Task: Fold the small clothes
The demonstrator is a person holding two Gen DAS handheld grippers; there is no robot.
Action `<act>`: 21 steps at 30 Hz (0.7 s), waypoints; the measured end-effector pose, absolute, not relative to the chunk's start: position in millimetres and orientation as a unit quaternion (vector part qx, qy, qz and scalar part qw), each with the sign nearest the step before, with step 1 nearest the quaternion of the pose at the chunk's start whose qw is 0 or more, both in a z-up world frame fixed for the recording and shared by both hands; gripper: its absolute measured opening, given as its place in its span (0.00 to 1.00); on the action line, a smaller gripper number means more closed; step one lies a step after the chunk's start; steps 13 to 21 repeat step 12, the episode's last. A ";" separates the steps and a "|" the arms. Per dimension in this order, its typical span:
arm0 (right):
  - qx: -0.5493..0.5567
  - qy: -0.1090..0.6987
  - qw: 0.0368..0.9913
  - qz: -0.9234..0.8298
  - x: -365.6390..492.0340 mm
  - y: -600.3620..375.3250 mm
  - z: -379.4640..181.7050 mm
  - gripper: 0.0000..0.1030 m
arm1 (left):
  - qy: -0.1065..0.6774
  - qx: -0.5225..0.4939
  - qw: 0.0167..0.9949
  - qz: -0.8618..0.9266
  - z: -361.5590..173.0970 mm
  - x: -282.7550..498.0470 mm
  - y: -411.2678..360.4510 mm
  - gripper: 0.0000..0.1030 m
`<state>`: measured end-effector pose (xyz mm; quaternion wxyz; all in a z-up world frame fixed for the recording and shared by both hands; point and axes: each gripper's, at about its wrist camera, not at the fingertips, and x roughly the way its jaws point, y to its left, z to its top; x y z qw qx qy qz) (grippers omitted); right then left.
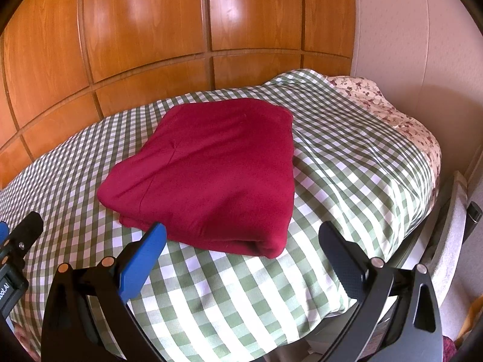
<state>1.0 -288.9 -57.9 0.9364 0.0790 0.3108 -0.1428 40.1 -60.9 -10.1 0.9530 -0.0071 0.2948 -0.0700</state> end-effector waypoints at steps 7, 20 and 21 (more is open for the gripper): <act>0.086 0.299 0.940 -0.140 3.6 -302.4 -49.9 0.98 | 0.316 -0.011 0.946 -0.064 -18.5 48.9 -58.0 0.96; 0.127 0.299 0.931 -0.166 25.9 -354.5 -38.4 0.98 | 0.340 -0.023 0.939 -0.054 -28.9 56.8 -54.5 0.96; 0.127 0.299 0.931 -0.166 25.9 -354.5 -38.4 0.98 | 0.340 -0.023 0.939 -0.054 -28.9 56.8 -54.5 0.96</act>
